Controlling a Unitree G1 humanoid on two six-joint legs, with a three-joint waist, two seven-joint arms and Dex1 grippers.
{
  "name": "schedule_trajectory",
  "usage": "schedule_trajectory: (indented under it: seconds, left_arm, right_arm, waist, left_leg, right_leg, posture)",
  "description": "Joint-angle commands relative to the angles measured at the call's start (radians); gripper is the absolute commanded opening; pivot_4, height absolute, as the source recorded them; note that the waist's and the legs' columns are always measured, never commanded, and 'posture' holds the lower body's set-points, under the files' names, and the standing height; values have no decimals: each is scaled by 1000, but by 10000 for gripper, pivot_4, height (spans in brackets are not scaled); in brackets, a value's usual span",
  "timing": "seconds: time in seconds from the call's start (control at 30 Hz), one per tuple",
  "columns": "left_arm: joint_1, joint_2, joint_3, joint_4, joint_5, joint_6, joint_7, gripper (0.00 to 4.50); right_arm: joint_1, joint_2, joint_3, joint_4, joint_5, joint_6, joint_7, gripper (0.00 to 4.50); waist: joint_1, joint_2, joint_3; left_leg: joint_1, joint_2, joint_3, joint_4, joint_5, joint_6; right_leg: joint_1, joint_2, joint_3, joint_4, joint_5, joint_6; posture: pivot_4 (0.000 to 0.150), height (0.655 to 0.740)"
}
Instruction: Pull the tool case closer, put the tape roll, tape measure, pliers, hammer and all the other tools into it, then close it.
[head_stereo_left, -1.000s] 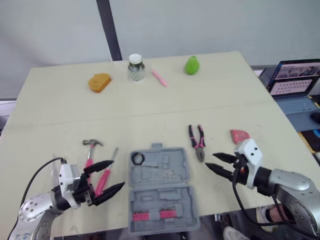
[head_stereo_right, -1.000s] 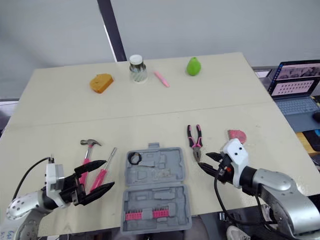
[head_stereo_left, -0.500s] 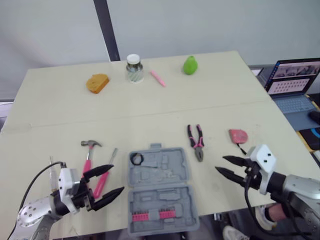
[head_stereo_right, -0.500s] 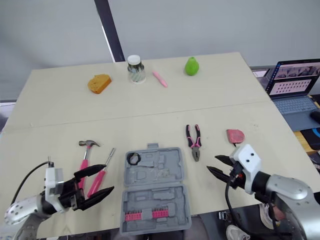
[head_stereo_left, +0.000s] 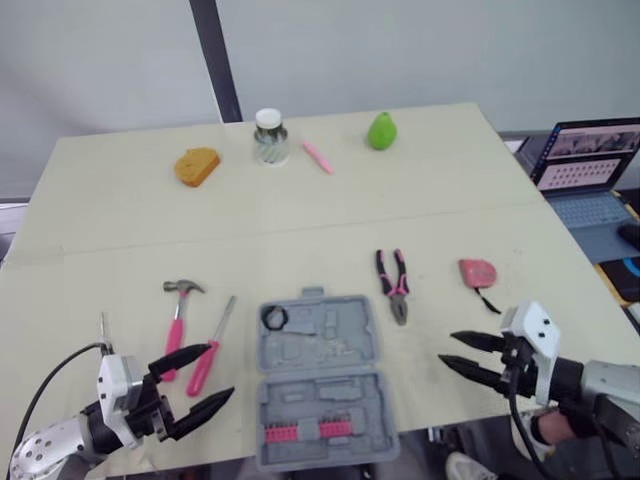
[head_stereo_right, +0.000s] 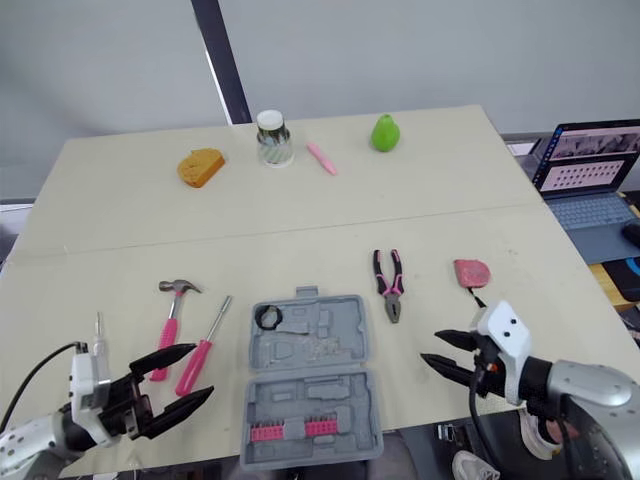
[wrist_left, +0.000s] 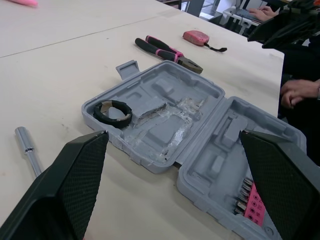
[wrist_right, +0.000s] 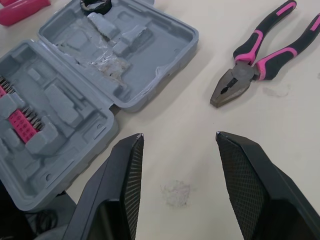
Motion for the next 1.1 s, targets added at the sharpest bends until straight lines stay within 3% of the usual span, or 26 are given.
schedule_trajectory:
  seconds: [0.03,0.1,0.13,0.2,0.3,0.9,1.1]
  left_arm:
    - [11,1,17,-24,-9,-22,-9,45000]
    - [6,1,15,-20,-9,-24,-10,45000]
    - [3,2,14,-18,-9,-25,-12,45000]
    - [0,3,13,-16,-10,-26,-13,45000]
    - [-5,6,15,-8,-12,-29,-18,45000]
    - [12,13,35,18,-19,-32,-62,45000]
    - [62,-3,44,43,13,-77,-83,45000]
  right_arm:
    - [3,-7,-45,-5,21,-21,18,24319]
    - [7,3,-52,-5,10,-38,9,24319]
    - [9,8,-57,-4,3,-51,6,24319]
    - [13,13,-64,-2,-3,-66,2,24319]
    - [18,16,-73,-1,-13,-97,-1,24319]
    - [186,34,-185,-4,-4,-197,50,24319]
    - [214,39,-159,22,-30,-227,67,24319]
  waist:
    - [-2,1,0]
    - [1,6,0]
    - [12,5,1]
    - [38,7,1]
    - [56,7,1]
    - [59,7,2]
    - [58,7,2]
  left_leg:
    - [-1,-9,-10,-3,3,6]
    - [-2,-27,-33,-9,13,12]
    - [-1,-30,-45,-7,18,12]
    - [-4,-30,-43,-3,20,6]
    - [-4,-28,-39,-3,19,5]
    - [-1,-23,-27,-5,16,4]
    - [0,-20,-25,-5,13,4]
  right_leg:
    - [8,-10,-22,-1,0,0]
    - [19,-33,-63,-6,-1,2]
    - [19,-39,-72,-6,-2,4]
    - [15,-33,-51,-7,0,4]
    - [14,-32,-44,-10,1,6]
    - [11,-29,-38,-11,1,7]
    - [11,-29,-35,-13,1,7]
  posture:
    - [1500,7159]
    - [1500,7159]
    - [1500,7159]
    - [1500,7159]
    - [1500,7159]
    - [1500,7159]
    - [1500,7159]
